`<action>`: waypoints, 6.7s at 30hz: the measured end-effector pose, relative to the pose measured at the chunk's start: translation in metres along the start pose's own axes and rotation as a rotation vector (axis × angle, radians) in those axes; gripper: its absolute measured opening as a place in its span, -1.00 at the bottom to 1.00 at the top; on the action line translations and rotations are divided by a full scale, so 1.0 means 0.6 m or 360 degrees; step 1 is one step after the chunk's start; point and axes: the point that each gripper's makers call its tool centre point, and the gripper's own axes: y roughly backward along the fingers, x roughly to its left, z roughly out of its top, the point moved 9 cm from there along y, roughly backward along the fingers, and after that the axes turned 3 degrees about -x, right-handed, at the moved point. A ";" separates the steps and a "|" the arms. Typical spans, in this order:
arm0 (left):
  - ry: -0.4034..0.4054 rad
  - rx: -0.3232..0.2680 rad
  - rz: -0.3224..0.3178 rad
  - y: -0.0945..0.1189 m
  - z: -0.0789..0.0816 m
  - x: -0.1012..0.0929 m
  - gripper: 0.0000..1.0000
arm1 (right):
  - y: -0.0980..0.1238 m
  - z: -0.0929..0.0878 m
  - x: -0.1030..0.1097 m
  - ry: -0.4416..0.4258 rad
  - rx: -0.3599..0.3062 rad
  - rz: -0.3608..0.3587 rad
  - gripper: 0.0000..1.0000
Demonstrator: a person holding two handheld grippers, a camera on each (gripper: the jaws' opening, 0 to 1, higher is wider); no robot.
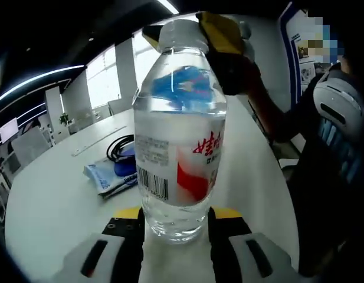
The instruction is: Arrange the tabletop items into an orderly group along one side of the table until the central work area is clear of visible clutter.
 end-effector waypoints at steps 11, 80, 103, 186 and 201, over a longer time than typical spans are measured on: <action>-0.0022 -0.0017 -0.0001 0.006 0.004 -0.002 -0.17 | -0.024 0.000 -0.007 -0.0062 0.0038 0.0153 -0.60; -0.0121 -0.0433 -0.0047 0.064 0.091 0.002 -0.14 | -0.037 -0.016 -0.006 -0.0162 0.0060 0.0181 -0.59; 0.0032 -0.0538 -0.0066 0.047 0.063 0.015 -0.20 | -0.041 -0.017 -0.013 -0.0178 0.0066 0.0199 -0.58; 0.0153 -0.0491 0.0164 0.077 0.082 0.197 -0.21 | -0.167 0.013 -0.154 -0.0067 0.0050 0.0243 -0.60; 0.0224 -0.0392 0.0215 0.049 0.053 0.221 -0.21 | -0.170 -0.025 -0.185 -0.0091 0.0066 0.0221 -0.61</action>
